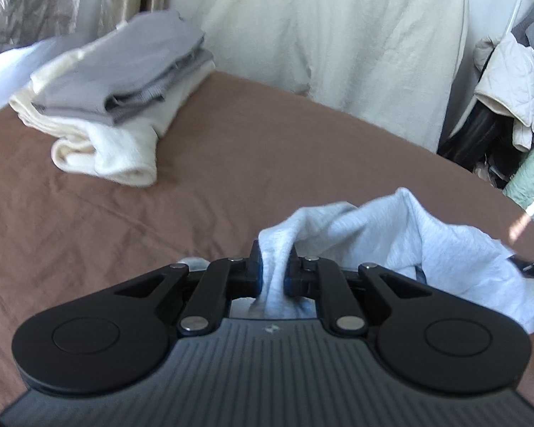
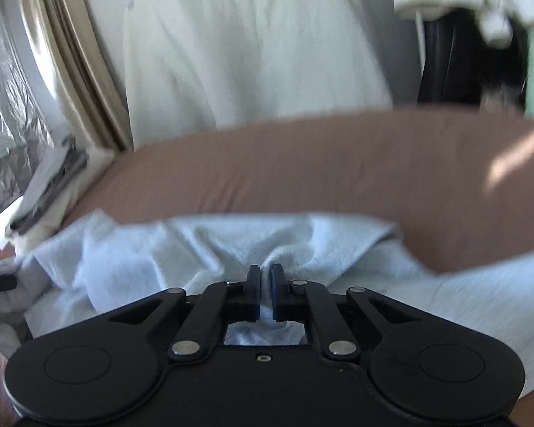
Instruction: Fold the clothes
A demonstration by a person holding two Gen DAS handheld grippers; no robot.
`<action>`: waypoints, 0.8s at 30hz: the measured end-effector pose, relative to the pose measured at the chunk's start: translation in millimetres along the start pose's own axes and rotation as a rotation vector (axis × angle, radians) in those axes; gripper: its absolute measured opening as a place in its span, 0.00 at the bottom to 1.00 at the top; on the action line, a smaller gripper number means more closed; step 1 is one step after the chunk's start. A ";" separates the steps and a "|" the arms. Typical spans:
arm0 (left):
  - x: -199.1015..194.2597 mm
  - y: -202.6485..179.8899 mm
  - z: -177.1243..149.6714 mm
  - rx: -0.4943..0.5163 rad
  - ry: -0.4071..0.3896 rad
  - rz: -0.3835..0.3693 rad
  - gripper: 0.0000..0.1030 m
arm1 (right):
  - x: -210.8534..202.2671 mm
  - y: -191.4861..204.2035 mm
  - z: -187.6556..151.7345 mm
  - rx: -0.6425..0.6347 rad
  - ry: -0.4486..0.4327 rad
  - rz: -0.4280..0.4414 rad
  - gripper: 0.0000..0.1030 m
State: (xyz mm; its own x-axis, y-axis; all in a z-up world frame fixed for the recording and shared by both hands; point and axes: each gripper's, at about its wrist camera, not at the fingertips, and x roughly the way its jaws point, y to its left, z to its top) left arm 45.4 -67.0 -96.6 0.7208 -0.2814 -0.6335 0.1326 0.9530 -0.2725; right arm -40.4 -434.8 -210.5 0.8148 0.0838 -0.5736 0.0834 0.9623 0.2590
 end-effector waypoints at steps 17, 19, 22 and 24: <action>13.4 31.6 13.1 0.023 0.118 -0.061 0.09 | -66.6 -30.6 -45.1 0.173 0.205 0.410 0.06; 18.7 23.5 11.1 0.064 0.130 -0.034 0.09 | -49.0 -36.1 -61.6 0.205 0.337 0.394 0.06; 22.8 14.5 7.5 0.117 0.142 0.000 0.10 | -41.8 -36.8 -62.3 0.199 0.346 0.352 0.12; 23.8 11.6 5.8 0.147 0.150 0.034 0.10 | -46.6 -38.5 -56.7 0.225 0.301 0.338 0.26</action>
State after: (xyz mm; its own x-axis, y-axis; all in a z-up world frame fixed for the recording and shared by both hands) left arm 68.0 -62.0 -110.6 0.6188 -0.2519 -0.7441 0.2160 0.9652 -0.1472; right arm -114.1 -461.1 -237.8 0.6189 0.4840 -0.6186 -0.0079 0.7914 0.6113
